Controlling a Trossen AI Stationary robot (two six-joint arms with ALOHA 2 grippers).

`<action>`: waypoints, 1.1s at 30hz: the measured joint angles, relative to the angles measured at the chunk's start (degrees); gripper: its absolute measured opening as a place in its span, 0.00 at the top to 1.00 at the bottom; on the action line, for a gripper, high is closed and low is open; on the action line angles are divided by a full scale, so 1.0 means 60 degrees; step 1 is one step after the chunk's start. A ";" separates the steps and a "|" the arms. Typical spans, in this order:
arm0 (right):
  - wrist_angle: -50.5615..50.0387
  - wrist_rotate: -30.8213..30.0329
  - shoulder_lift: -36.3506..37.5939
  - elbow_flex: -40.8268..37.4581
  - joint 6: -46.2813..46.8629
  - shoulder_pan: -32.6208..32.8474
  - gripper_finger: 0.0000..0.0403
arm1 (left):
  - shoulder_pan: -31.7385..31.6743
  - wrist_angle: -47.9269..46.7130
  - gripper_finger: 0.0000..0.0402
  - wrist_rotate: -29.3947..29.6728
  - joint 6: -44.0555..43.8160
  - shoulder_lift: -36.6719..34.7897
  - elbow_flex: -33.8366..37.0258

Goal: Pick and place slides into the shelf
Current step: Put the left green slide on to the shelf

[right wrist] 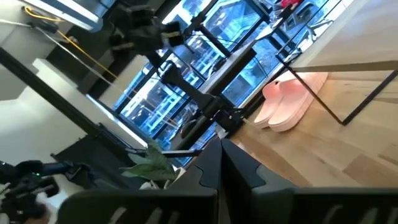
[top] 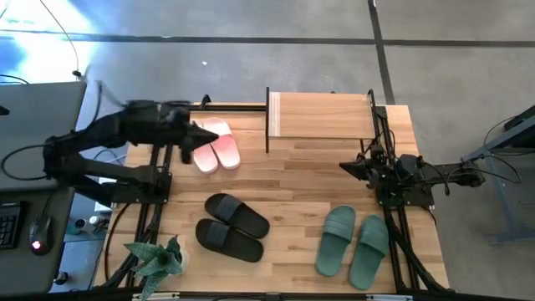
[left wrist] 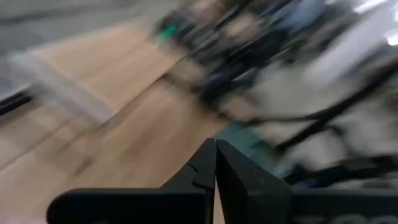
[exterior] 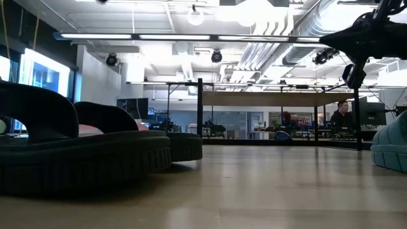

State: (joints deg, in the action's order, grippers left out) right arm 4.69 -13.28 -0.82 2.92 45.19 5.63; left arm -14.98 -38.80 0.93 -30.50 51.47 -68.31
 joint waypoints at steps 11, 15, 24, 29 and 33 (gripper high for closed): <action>0.0004 0.0052 0.0000 0.0000 0.0176 -0.0002 1.00 | 0.1067 -0.2564 1.00 0.0623 0.1294 0.2193 -0.0619; 0.0007 0.0038 0.0000 0.0000 0.0175 0.0000 1.00 | 0.1729 -0.2417 1.00 0.0934 0.1289 0.2124 -0.0623; 0.0120 0.0085 0.0000 0.0000 0.0208 -0.0004 1.00 | 0.2153 -0.2443 1.00 0.1001 0.0927 0.1955 -0.0627; 0.1410 0.0733 0.0004 0.0000 0.0160 0.0000 1.00 | 0.2127 -0.2564 1.00 0.0644 0.0892 0.1935 -0.0627; 0.3435 0.0882 0.0004 0.0004 0.0139 0.0000 1.00 | 0.2127 -0.2197 1.00 0.0637 0.1074 0.1422 -0.0603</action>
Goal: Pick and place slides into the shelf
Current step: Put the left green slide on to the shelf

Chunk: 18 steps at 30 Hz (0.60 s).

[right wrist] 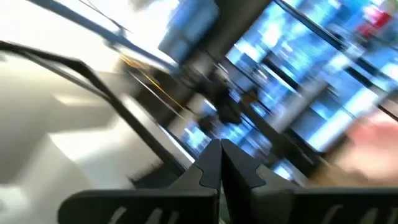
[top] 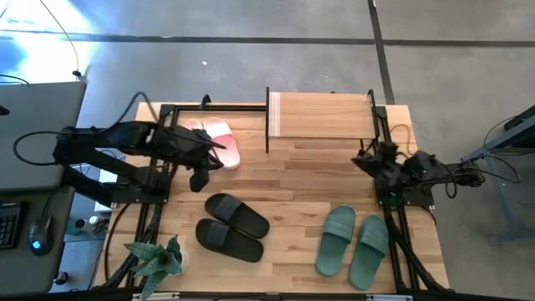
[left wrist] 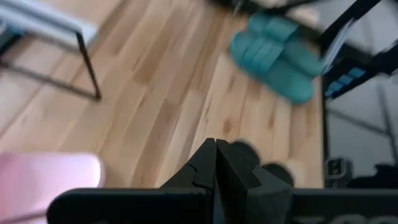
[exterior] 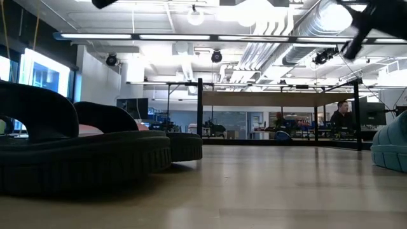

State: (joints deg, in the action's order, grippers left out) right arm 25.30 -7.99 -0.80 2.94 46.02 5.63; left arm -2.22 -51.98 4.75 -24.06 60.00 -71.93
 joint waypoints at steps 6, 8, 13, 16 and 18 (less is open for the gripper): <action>0.1881 0.0413 0.0012 0.0011 -0.0590 0.0000 1.00 | 0.0000 0.2020 1.00 -0.0205 0.0266 -0.1628 0.1432; 0.1899 0.0412 0.0011 0.0011 -0.0568 0.0004 1.00 | 0.0000 0.2434 1.00 -0.0416 0.0221 -0.2153 0.2073; 0.1178 0.0419 -0.0011 0.0807 -0.0948 0.0004 1.00 | 0.0000 0.3095 1.00 -0.1174 0.0011 -0.2908 0.3161; -0.0473 0.0414 -0.0156 0.2216 -0.1732 0.0004 1.00 | 0.0005 0.3078 1.00 -0.1392 0.0038 -0.3001 0.3287; -0.1934 0.0320 -0.0499 0.3417 -0.2281 0.0004 1.00 | 0.0004 0.3113 1.00 -0.1576 0.0184 -0.2990 0.3291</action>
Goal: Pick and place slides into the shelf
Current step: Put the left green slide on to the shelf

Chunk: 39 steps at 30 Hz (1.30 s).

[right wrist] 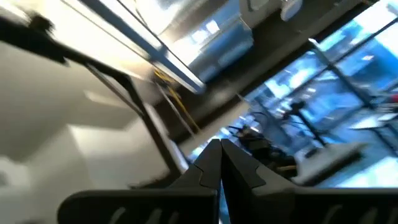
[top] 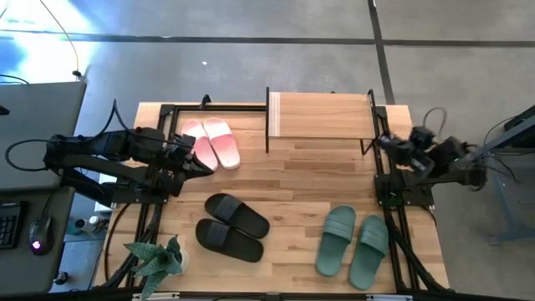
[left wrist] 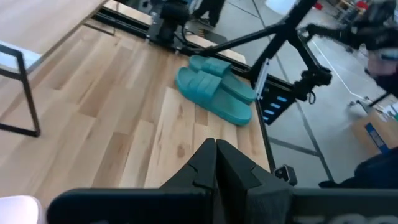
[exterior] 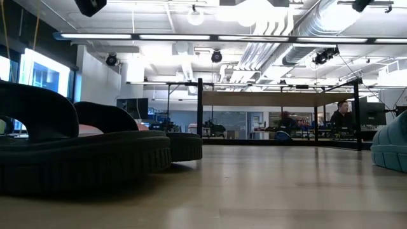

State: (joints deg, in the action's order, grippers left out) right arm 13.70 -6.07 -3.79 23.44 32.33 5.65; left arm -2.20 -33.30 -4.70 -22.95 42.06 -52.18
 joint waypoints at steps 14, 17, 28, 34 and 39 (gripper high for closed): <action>-0.9260 -0.0227 -0.5984 0.8658 -0.0812 0.0000 1.00 | -0.0004 0.0053 1.00 -0.0042 0.0003 0.0015 0.0000; -1.1555 -0.0207 -0.7419 1.0332 -0.0571 0.0000 1.00 | -0.0004 0.0051 1.00 -0.0040 0.0002 0.0015 0.0000; -1.7013 0.0350 -1.1183 1.3439 0.0439 0.0495 1.00 | -0.0004 0.0043 1.00 -0.0038 -0.0001 0.0015 0.0000; -1.7188 0.0528 -1.2168 1.3050 0.0948 0.1597 0.96 | -0.0004 0.0033 1.00 -0.0038 -0.0001 0.0015 0.0000; -1.7282 0.0621 -1.2708 1.2313 0.1899 0.2604 0.82 | -0.0004 0.0029 1.00 -0.0035 -0.0005 0.0015 0.0000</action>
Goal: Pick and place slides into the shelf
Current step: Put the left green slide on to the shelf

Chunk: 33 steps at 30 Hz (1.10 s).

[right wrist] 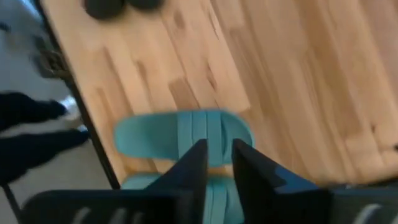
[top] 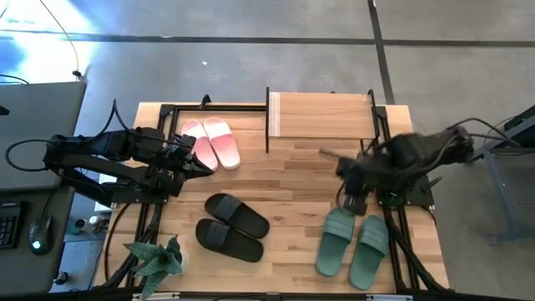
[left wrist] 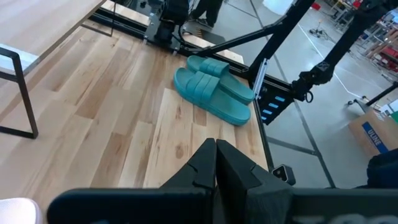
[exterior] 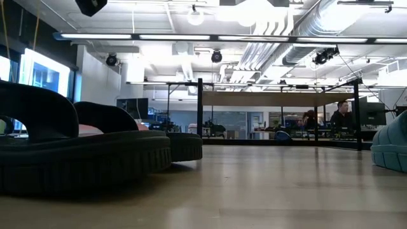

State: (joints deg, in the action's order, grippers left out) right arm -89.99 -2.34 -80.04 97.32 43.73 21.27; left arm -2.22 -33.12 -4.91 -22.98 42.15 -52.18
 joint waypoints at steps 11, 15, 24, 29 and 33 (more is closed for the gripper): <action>-0.0016 -0.1227 -0.1226 -0.1861 0.4109 0.2131 0.66 | -0.0002 0.0004 1.00 0.0000 0.0000 0.0000 0.0000; -0.0004 -0.1210 -0.2212 -0.1946 0.4754 0.2762 0.66 | 0.0000 0.0007 1.00 0.0000 0.0000 0.0000 0.0000; 0.0394 -0.1158 -0.4248 -0.1160 0.5646 0.3335 0.66 | 0.0000 0.0006 1.00 0.0000 0.0000 0.0000 0.0000; 0.0896 -0.1058 -0.5053 -0.1020 0.6106 0.3524 0.66 | 0.0000 0.0007 1.00 0.0000 0.0000 0.0000 0.0000; 0.1002 -0.1021 -0.5484 -0.1020 0.6601 0.3716 0.66 | -0.0002 0.0007 1.00 0.0000 -0.0002 0.0000 0.0000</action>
State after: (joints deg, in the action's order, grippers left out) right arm -83.98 -8.47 -112.95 91.20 83.34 43.57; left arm -2.23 -33.08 -4.91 -22.99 42.15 -52.18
